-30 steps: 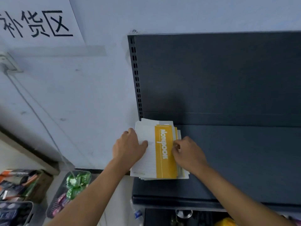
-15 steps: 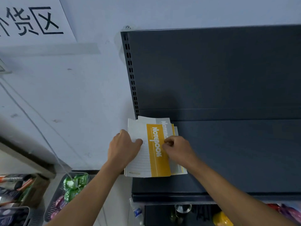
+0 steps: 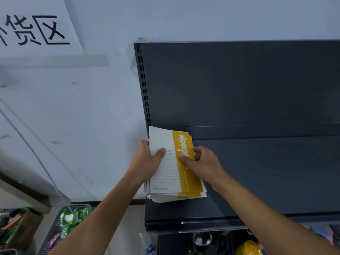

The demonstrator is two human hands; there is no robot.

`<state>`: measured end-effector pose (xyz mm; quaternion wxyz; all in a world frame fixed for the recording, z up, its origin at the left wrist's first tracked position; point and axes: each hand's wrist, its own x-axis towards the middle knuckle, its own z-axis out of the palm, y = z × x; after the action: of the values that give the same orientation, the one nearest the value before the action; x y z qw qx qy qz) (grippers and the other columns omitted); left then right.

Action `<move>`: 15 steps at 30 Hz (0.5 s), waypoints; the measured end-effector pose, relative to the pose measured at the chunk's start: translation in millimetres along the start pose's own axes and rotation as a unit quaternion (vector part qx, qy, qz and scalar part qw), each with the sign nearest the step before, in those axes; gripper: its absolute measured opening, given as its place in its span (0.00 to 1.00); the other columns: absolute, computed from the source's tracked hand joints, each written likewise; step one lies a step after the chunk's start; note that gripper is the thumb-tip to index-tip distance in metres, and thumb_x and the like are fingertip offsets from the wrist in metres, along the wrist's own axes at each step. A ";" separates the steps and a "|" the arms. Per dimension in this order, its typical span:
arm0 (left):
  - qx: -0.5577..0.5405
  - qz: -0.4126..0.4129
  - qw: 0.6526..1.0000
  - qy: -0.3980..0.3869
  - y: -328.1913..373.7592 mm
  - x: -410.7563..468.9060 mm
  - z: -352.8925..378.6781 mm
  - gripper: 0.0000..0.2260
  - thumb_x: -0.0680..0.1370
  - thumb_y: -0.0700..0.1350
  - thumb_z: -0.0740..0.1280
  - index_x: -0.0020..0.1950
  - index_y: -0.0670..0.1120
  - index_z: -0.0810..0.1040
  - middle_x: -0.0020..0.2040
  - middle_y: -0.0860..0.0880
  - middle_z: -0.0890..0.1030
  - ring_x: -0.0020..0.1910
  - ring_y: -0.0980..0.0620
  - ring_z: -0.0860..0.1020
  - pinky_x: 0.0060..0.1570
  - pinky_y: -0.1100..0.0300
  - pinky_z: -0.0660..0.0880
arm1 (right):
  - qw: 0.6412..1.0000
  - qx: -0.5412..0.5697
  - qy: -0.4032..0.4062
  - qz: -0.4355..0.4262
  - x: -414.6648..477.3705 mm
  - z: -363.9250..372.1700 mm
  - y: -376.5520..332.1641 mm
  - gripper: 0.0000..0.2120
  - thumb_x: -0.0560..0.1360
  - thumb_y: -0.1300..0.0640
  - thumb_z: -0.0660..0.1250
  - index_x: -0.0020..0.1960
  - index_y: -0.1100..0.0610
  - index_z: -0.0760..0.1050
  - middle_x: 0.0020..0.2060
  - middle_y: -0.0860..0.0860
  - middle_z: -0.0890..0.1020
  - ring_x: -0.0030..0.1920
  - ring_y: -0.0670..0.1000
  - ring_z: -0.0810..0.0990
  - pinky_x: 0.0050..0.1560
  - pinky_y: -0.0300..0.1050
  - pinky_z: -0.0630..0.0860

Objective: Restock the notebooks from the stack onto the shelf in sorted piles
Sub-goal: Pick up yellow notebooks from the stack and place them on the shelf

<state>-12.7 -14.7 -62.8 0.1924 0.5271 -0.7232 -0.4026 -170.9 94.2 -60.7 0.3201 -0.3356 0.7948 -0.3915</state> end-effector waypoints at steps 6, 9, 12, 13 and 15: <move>0.173 0.099 0.979 0.038 30.4 -15.3 31.2 0.15 0.81 0.58 0.64 0.56 0.47 0.70 0.52 0.47 0.78 0.43 0.48 0.73 0.41 0.54 0.71 | 0.997 0.008 0.065 0.051 -14.2 -42.9 16.3 0.15 0.72 0.51 0.78 0.54 0.50 0.76 0.47 0.46 0.84 0.45 0.48 0.85 0.51 0.52 0.83; 0.160 0.120 0.980 0.020 50.0 -18.3 49.9 0.18 0.80 0.57 0.66 0.61 0.46 0.72 0.53 0.46 0.79 0.46 0.45 0.77 0.41 0.54 0.70 | 0.993 0.019 0.099 0.069 -23.1 -67.3 22.7 0.16 0.71 0.53 0.78 0.55 0.51 0.75 0.46 0.46 0.84 0.43 0.48 0.85 0.49 0.51 0.83; 0.161 0.146 0.976 0.001 66.7 -20.3 76.5 0.17 0.81 0.57 0.64 0.62 0.45 0.71 0.51 0.47 0.79 0.43 0.48 0.74 0.40 0.55 0.67 | 0.988 -0.005 0.136 0.079 -32.2 -94.4 33.4 0.19 0.71 0.52 0.78 0.57 0.51 0.73 0.49 0.46 0.84 0.45 0.49 0.85 0.50 0.52 0.83; 0.160 0.157 0.975 -0.002 72.5 -21.7 87.4 0.16 0.82 0.56 0.63 0.60 0.45 0.71 0.47 0.49 0.77 0.39 0.52 0.71 0.38 0.57 0.65 | 0.986 -0.021 0.145 0.082 -36.0 -104.1 38.2 0.21 0.71 0.52 0.78 0.59 0.52 0.73 0.51 0.47 0.83 0.47 0.50 0.85 0.52 0.53 0.83; 0.162 0.179 0.970 -0.013 85.2 -26.6 109.1 0.14 0.83 0.54 0.61 0.58 0.44 0.70 0.40 0.53 0.72 0.34 0.57 0.67 0.32 0.61 0.62 | 0.982 -0.047 0.162 0.090 -44.0 -123.9 49.2 0.22 0.71 0.50 0.77 0.61 0.53 0.72 0.52 0.48 0.82 0.49 0.52 0.84 0.54 0.56 0.82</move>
<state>-131.2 61.3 -57.6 0.1641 0.4083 -0.8636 -0.2461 -255.4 202.3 -30.6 0.2045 -0.2097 0.8805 -0.3727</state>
